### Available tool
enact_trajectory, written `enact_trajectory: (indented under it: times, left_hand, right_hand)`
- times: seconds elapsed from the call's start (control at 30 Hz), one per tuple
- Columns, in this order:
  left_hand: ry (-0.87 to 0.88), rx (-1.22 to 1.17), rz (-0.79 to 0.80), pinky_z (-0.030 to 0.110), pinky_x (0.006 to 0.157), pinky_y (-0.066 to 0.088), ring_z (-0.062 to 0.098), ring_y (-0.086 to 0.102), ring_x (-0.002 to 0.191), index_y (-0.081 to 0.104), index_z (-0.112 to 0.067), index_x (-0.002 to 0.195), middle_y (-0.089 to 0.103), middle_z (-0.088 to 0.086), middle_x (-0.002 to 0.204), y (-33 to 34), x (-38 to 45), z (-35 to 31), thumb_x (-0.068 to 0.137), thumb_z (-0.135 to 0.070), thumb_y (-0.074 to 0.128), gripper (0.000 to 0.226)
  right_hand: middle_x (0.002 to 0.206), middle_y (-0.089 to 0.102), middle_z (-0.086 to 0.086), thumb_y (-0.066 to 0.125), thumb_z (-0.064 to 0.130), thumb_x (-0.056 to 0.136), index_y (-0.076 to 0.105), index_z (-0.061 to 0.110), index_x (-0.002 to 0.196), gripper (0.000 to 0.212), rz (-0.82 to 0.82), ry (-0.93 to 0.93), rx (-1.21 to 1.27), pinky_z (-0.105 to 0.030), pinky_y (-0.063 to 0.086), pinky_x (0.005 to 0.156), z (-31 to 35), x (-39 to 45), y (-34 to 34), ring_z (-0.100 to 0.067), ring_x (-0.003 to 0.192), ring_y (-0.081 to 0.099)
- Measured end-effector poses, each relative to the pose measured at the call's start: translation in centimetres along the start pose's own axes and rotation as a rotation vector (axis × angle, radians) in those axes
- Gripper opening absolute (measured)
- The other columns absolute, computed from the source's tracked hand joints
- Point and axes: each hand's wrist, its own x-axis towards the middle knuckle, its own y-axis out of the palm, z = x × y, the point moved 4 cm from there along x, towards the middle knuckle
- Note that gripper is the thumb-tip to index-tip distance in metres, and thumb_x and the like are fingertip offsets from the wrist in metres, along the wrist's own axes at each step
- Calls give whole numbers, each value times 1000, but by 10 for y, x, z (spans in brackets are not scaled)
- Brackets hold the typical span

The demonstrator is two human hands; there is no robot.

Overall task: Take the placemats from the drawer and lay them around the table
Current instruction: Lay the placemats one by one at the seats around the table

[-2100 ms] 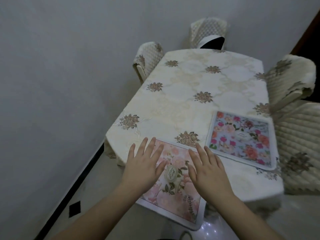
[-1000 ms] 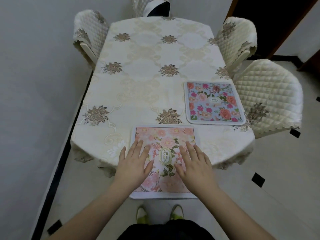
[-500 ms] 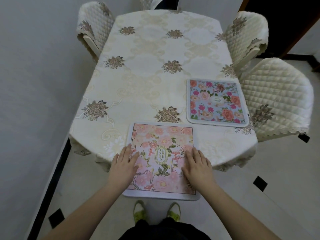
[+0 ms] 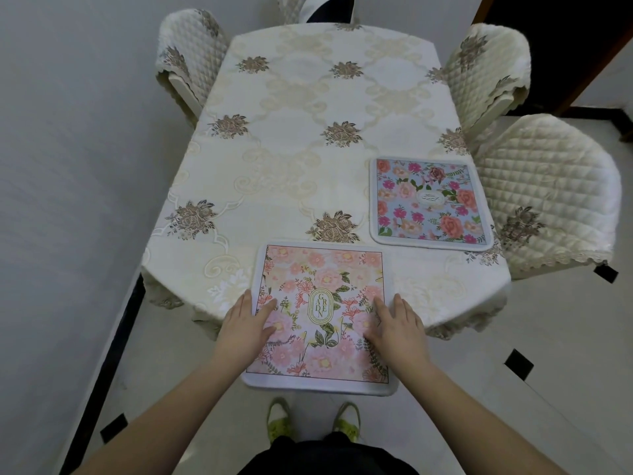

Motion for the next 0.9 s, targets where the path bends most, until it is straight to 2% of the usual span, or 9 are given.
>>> enact_trajectory:
  times: [0.27, 0.4, 0.47, 0.53, 0.63, 0.7, 0.77, 0.83, 0.9]
  left_hand:
    - [-50, -90, -17, 46, 120, 17, 40, 16, 150, 36, -29, 152, 12, 25, 162, 2, -3, -3, 98, -36, 56, 58]
    - [-59, -111, -146, 55, 118, 18, 38, 33, 144, 55, -27, 140, 30, 23, 157, -3, -10, -4, 89, -25, 66, 51]
    - [-59, -135, -183, 57, 116, 17, 33, 39, 141, 56, -29, 138, 32, 19, 158, -7, -14, -6, 89, -20, 64, 50]
    - [-11, -181, -220, 56, 113, 26, 33, 47, 134, 53, -28, 140, 31, 18, 158, -11, -18, -9, 90, -17, 62, 51]
    - [67, -365, -272, 38, 92, 47, 29, 62, 107, 50, -23, 143, 28, 12, 160, -22, -23, -13, 93, -10, 59, 53]
    - [45, -506, -302, 28, 93, 42, 21, 58, 115, 47, -24, 144, 33, 3, 158, -28, -25, -12, 95, -9, 56, 52]
    - [-33, -696, -314, 26, 99, 44, 15, 55, 122, 46, -25, 144, 47, -7, 144, -35, -25, -11, 95, -11, 58, 52]
    - [-188, -927, -279, 17, 77, 53, 2, 63, 98, 44, -25, 145, 57, -15, 124, -37, -23, -6, 95, -13, 63, 55]
    - [-285, -1011, -219, 13, 62, 49, -2, 64, 83, 42, -23, 147, 65, -9, 116, -40, -21, -1, 93, -18, 67, 60]
  right_hand:
    - [159, 20, -22, 44, 26, 102, 24, 23, 152, 54, -103, 37, 54, -45, 18, 119, 9, 0, 2, -36, 147, 20]
    - [162, 17, -12, 47, 36, 101, 9, 16, 157, 70, -127, 75, 274, -40, 17, 119, 9, -3, -5, -28, 149, 18]
    - [163, 16, -7, 58, 33, 95, 9, 17, 157, 81, -148, 48, 440, -38, 19, 119, 13, -5, -12, -23, 149, 18]
    - [161, 20, -2, 64, 24, 93, 11, 16, 156, 83, -166, 28, 644, -35, 21, 118, 13, -10, -18, -19, 147, 22]
    - [154, 33, 4, 63, 15, 94, 16, 20, 156, 78, -146, 80, 913, -38, 35, 113, 1, -14, -24, -18, 137, 40]
    - [144, 43, 9, 62, 13, 95, 21, 25, 154, 73, -91, 140, 1038, -35, 48, 97, -8, -17, -22, -11, 117, 56]
    - [135, 53, 9, 60, 14, 96, 29, 31, 151, 65, -30, 187, 1109, -31, 52, 86, -16, -18, -16, -6, 104, 61]
    - [130, 61, 4, 59, 18, 97, 31, 36, 149, 63, 20, 216, 1137, -30, 55, 81, -21, -19, -9, -10, 105, 64]
    - [125, 63, 4, 59, 22, 97, 28, 40, 150, 64, 47, 238, 1116, -25, 53, 73, -22, -22, -9, -10, 104, 64]
